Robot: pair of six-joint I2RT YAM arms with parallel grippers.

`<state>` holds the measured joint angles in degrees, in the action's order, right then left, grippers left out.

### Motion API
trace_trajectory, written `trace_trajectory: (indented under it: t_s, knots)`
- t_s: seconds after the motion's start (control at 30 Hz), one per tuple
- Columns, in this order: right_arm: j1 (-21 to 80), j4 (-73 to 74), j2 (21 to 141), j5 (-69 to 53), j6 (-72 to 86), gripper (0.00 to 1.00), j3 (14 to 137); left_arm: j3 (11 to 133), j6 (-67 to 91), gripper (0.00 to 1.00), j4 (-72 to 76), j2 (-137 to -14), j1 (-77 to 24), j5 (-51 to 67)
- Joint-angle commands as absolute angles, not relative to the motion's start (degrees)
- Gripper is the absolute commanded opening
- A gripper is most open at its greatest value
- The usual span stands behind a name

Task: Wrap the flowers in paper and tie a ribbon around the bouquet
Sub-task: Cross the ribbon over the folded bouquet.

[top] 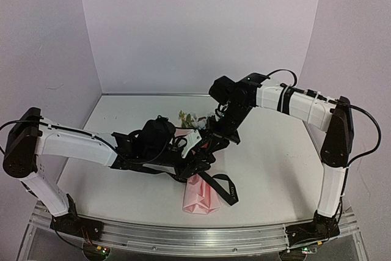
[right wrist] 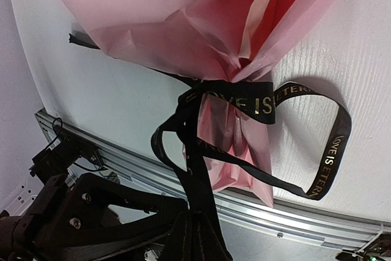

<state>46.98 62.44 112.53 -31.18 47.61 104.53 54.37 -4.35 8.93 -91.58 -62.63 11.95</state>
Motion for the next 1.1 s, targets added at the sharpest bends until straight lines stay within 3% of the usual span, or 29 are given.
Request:
trace_trajectory:
  t_s: [0.0, 0.43, 0.5, 0.67, 0.77, 0.97, 1.07]
  knots:
    - [47.2, 63.0, 112.7, -31.9, 46.5, 0.00, 106.1, 57.6, -5.5, 0.44, 10.4, -92.5, -62.8, 12.8]
    - [47.2, 65.6, 111.9, -32.6, 42.9, 0.00, 106.4, 60.5, -5.8, 0.33, 10.2, -95.7, -62.7, 14.0]
    - [47.2, 66.0, 111.7, -32.8, 42.5, 0.00, 106.4, 61.0, -5.8, 0.28, 9.9, -96.0, -62.8, 14.2]
    - [47.2, 66.5, 110.5, -31.3, 41.1, 0.03, 105.2, 61.8, -4.6, 0.03, 10.0, -97.0, -62.7, 13.6]
    - [47.2, 66.0, 108.1, -28.6, 38.6, 0.13, 102.4, 60.3, -1.1, 0.00, 12.9, -96.6, -62.6, 11.2]
    - [47.2, 58.7, 100.6, -21.3, 32.4, 0.47, 93.3, 52.9, 7.8, 0.00, 22.6, -92.4, -62.2, 6.3]
    - [47.2, 52.6, 96.8, -18.8, 29.2, 0.55, 87.8, 50.5, 10.9, 0.00, 25.1, -90.5, -62.0, 4.0]
